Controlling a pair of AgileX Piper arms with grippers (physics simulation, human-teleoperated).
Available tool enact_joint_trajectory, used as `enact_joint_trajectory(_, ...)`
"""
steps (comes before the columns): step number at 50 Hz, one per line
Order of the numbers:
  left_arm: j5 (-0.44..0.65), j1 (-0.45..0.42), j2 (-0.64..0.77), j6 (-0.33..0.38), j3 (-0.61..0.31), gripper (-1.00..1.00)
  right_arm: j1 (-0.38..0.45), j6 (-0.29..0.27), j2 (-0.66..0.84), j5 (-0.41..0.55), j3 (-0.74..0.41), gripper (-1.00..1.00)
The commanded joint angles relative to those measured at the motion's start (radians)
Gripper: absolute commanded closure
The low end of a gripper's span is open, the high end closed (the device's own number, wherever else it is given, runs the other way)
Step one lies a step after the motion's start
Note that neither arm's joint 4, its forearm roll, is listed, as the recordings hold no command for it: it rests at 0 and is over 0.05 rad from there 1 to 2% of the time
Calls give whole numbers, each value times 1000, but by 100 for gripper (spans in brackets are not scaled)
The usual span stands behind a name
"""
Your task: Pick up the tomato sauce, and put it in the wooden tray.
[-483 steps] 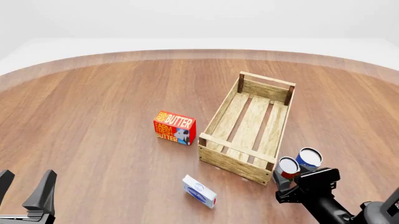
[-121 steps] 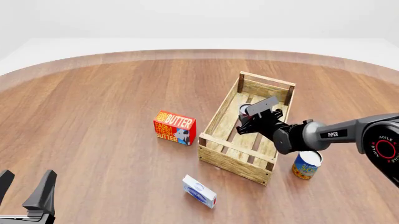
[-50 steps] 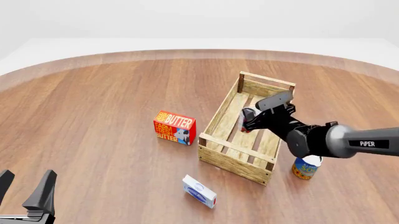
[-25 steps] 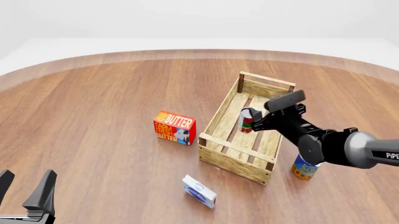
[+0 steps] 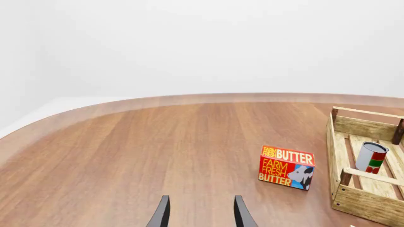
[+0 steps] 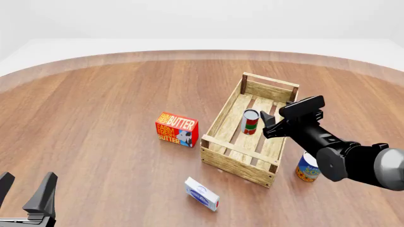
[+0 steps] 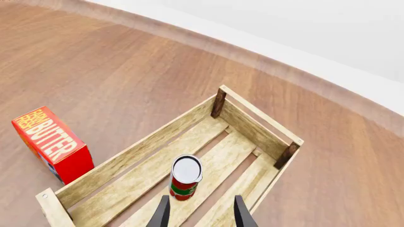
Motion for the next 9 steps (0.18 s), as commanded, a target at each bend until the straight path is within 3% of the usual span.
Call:
enact_joint_trajectory(1,0,0,0,0,0,-100,-13,0,-63,-11,58,-100)
enact_joint_trajectory(9,0,0,0,0,0,-100,-28,5,-102,-21,104,-100)
